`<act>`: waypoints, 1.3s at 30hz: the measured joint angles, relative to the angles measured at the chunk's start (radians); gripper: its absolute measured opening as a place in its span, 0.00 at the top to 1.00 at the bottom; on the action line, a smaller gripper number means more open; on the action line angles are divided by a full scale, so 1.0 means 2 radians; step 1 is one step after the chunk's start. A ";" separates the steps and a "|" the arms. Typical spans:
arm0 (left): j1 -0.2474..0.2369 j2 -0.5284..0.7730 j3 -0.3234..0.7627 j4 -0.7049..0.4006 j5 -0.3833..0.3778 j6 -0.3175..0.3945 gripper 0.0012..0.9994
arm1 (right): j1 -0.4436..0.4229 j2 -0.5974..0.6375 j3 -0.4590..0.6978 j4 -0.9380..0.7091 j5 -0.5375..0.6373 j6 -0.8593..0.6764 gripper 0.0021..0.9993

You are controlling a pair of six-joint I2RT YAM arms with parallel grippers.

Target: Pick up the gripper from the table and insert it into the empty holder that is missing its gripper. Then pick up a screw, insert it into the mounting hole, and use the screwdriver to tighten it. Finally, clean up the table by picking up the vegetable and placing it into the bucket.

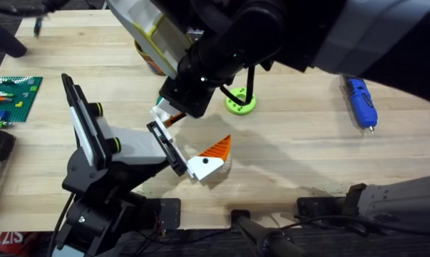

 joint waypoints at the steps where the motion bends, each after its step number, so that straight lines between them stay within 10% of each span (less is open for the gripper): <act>1: 0.000 0.000 0.000 0.000 0.000 -0.001 0.01 | 0.000 0.000 0.000 -0.001 0.000 0.000 0.99; 27: 0.000 0.000 0.000 0.000 0.000 -0.003 0.01 | -0.015 -0.078 0.006 0.010 0.013 -0.007 0.99; 39: 0.000 0.000 0.000 0.000 0.000 -0.003 0.01 | -0.037 -0.173 -0.189 0.204 -0.026 0.012 1.00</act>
